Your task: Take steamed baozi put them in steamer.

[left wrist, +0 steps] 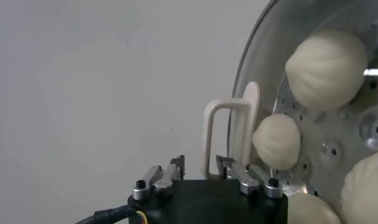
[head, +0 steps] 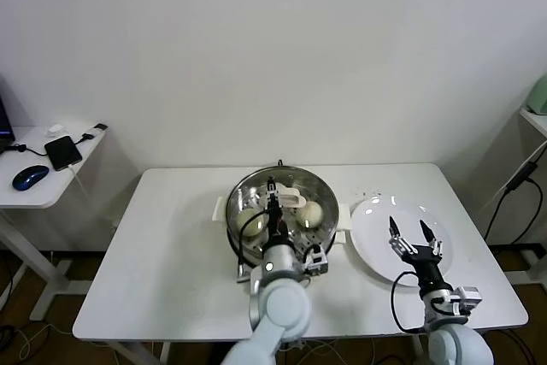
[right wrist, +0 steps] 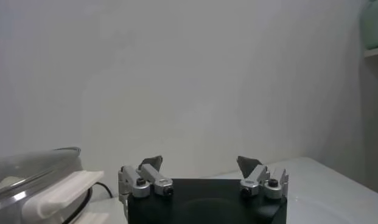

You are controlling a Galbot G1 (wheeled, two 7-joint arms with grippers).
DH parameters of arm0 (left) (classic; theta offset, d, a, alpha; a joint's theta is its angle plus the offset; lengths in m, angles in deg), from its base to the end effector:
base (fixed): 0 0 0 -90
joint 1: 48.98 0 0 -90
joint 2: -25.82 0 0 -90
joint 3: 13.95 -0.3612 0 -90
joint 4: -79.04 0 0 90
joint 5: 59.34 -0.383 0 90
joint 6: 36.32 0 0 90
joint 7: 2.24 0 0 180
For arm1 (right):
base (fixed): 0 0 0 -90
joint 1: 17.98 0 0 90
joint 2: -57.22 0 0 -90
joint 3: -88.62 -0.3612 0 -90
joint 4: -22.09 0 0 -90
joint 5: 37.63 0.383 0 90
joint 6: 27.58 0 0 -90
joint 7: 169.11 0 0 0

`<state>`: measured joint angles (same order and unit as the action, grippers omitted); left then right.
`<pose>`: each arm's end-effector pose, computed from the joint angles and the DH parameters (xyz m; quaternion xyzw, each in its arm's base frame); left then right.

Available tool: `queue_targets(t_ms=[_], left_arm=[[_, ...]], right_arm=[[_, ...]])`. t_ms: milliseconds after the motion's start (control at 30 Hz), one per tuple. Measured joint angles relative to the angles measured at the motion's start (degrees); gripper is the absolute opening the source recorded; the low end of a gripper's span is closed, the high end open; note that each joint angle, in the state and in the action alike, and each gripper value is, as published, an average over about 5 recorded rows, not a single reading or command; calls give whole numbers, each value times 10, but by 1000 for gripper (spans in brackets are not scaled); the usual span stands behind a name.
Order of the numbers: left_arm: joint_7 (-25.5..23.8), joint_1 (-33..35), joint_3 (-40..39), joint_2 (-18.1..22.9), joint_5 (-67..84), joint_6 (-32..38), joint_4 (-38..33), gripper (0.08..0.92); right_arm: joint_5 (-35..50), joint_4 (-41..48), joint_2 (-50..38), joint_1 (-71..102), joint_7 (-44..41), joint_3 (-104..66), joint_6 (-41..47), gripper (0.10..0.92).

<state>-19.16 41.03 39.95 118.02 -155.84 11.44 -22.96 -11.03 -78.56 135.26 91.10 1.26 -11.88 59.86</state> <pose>0.3027 -0.2314 -0.2729 0.0162 -0.7400 -0.6696 0.0610 0.2615 -0.1273 -0.3761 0.0068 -0.9941 -0.1071 0.0164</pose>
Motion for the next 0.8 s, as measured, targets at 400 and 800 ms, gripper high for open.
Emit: queue_targets(t_ms=[400,800], left_arm=[[-32,41,-6,0,7,10,-81,768],[-33,90,47,0,43,38,-165,823]], right_arm=[[0,1,0,1,0,1,-1,823],[-2,-15,-5,8,-3,12,9,823]])
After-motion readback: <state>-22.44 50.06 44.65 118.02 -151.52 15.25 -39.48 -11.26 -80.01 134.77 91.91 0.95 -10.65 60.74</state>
